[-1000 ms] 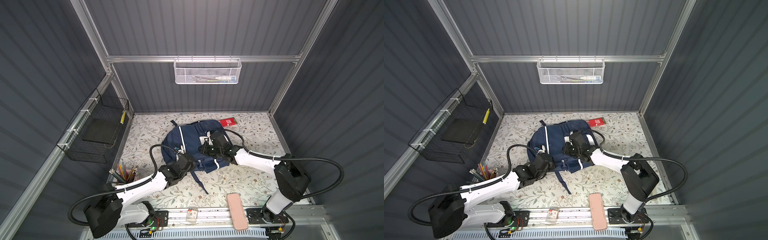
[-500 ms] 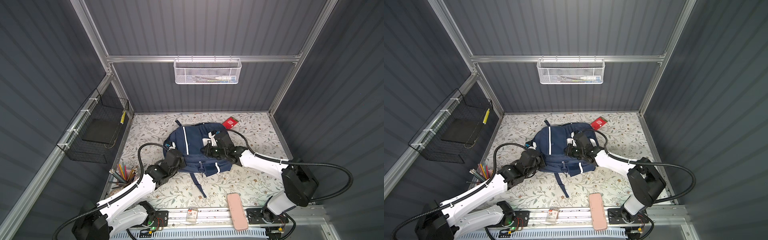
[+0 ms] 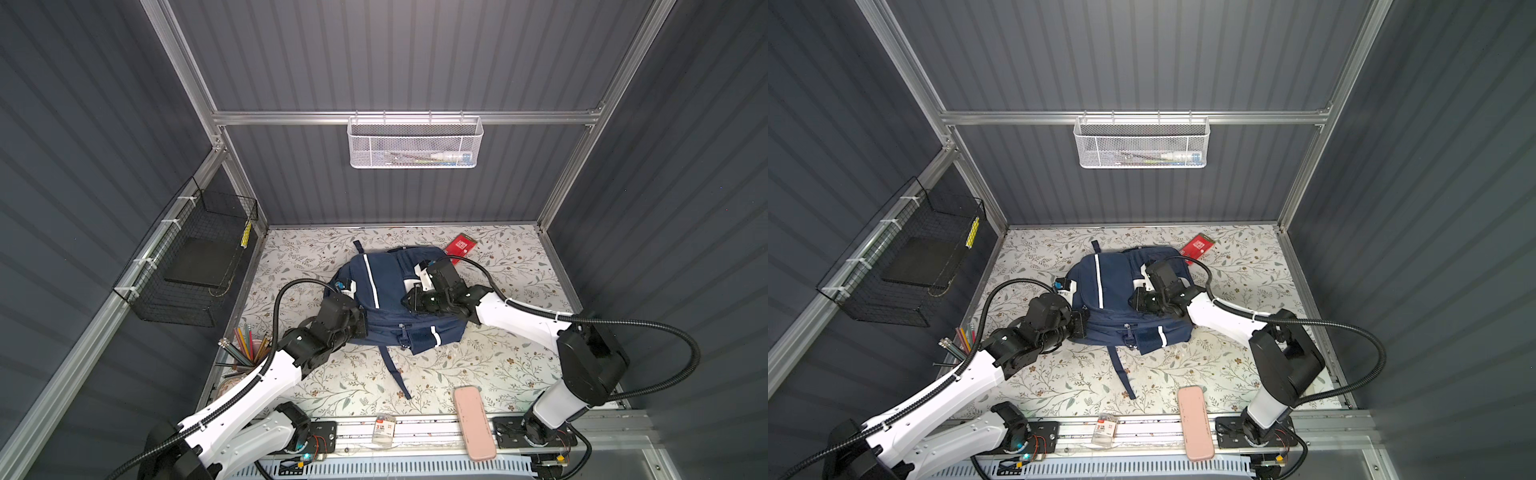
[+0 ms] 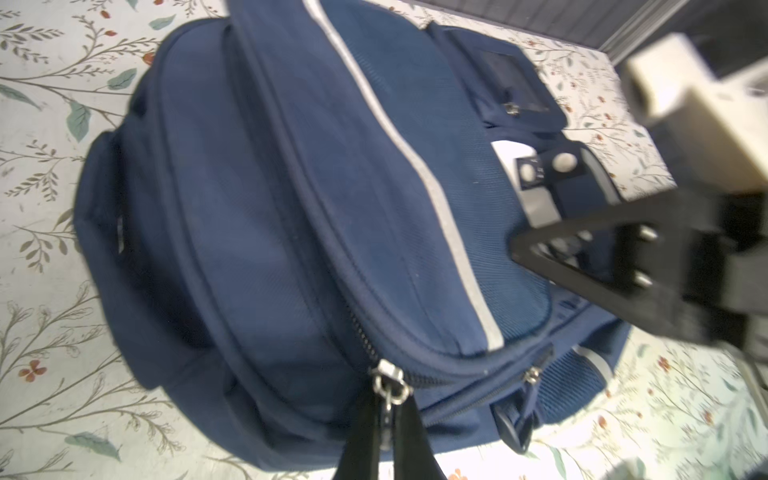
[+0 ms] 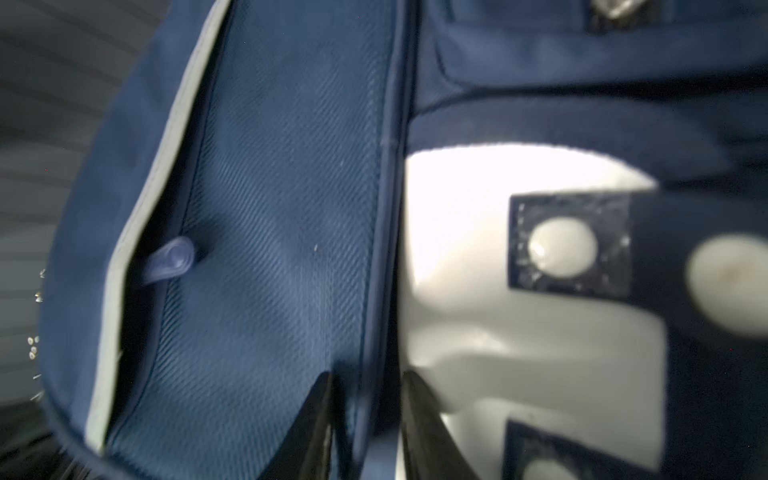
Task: Pack the student bag
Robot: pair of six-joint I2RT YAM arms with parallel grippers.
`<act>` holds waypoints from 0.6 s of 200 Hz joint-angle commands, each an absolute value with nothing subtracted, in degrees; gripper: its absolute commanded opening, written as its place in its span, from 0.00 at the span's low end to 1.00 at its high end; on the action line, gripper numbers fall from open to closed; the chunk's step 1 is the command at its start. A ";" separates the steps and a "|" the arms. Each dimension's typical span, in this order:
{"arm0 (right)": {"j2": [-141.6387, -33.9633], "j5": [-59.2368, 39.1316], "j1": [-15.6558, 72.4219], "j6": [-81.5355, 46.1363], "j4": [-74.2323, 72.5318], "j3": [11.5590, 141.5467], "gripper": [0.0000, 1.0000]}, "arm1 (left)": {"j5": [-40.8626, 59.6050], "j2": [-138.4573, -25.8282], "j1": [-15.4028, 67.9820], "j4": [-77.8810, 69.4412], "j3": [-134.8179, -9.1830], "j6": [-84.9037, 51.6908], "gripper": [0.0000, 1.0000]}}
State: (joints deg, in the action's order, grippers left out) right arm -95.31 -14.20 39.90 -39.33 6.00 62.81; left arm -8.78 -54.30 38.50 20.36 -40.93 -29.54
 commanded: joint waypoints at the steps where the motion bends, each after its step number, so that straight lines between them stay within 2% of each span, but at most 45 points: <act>1: -100.65 -11.51 39.03 -38.39 10.67 66.31 0.33 | -5.63 -51.04 37.78 18.59 -42.83 -29.07 0.00; 23: -104.01 -9.11 38.74 -37.00 13.18 72.01 0.34 | -2.64 -53.26 39.86 14.45 -39.89 -32.64 0.00; 47: -106.02 -9.85 37.25 -35.55 12.99 75.15 0.38 | -7.37 -55.81 47.91 9.36 -38.23 -35.70 0.00; 61: -105.20 -11.73 37.16 -32.10 11.61 75.19 0.41 | -7.34 -57.57 49.60 7.92 -38.95 -36.18 0.00; 85: -99.99 -10.89 37.33 -25.22 11.02 72.61 0.47 | -7.44 -57.90 49.78 6.49 -39.38 -36.83 0.00; 120: -86.58 -9.14 39.35 -11.60 7.85 63.30 0.58 | -10.11 -57.77 49.79 8.60 -41.44 -35.03 0.00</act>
State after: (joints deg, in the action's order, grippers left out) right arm -94.96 -10.46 37.65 -24.34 9.80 68.27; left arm -7.70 -58.48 49.84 11.11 -38.30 -35.77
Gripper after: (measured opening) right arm 0.561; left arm 0.071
